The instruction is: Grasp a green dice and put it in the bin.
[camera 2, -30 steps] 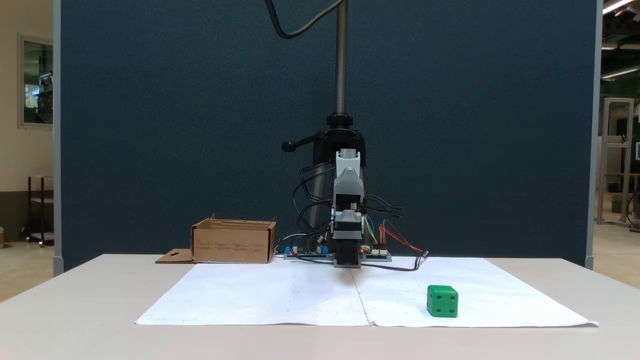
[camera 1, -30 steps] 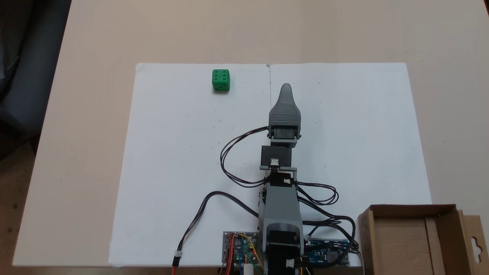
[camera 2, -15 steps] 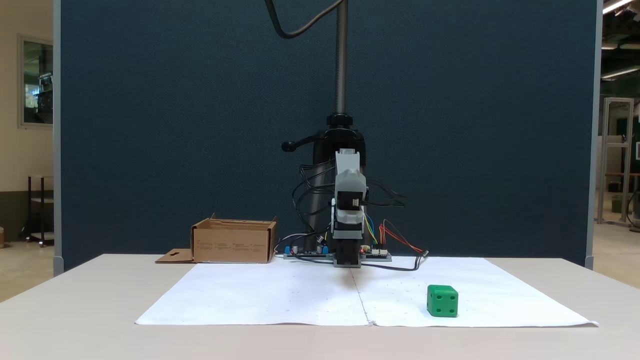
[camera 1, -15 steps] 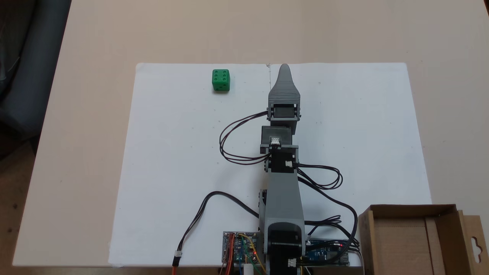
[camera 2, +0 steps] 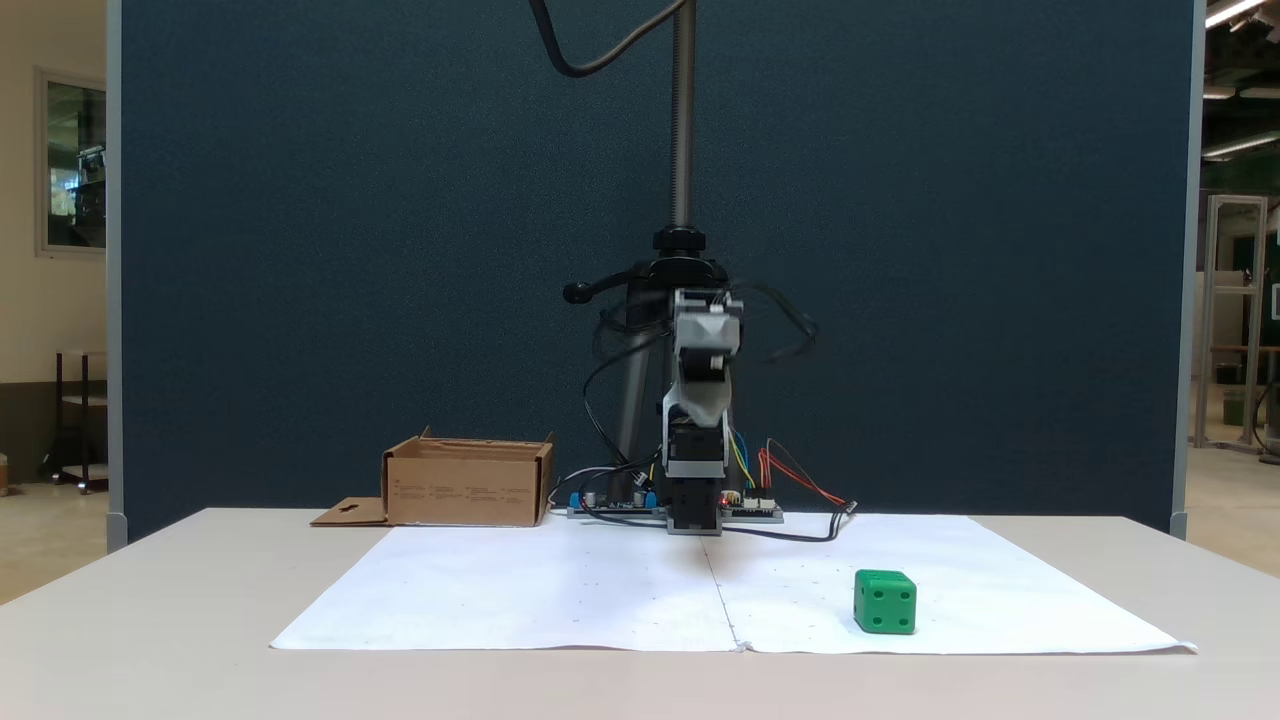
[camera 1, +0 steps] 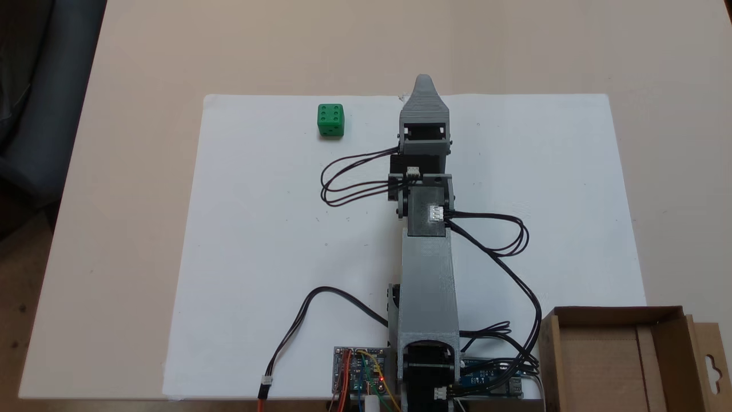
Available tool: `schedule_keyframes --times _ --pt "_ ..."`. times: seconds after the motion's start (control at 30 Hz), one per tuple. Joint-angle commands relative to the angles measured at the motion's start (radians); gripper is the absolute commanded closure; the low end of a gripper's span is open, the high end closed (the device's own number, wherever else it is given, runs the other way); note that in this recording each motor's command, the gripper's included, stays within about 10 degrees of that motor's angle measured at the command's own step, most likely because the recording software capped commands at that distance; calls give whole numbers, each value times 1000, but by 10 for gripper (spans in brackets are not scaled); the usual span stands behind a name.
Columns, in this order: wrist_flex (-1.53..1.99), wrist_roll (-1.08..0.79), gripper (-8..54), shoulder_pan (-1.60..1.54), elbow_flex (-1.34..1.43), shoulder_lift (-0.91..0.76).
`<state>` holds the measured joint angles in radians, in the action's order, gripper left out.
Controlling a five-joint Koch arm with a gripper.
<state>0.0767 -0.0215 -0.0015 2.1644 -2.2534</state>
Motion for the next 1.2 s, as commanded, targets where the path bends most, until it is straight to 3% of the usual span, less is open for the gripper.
schedule_keyframes --times 0.0,0.43,0.8,1.17 --pt "161 -52 25 14 -94 -29" --pt "859 -52 5 140 -637 380" --pt "1366 -52 10 153 -983 403" --pt "1541 -5 11 58 -1017 465"
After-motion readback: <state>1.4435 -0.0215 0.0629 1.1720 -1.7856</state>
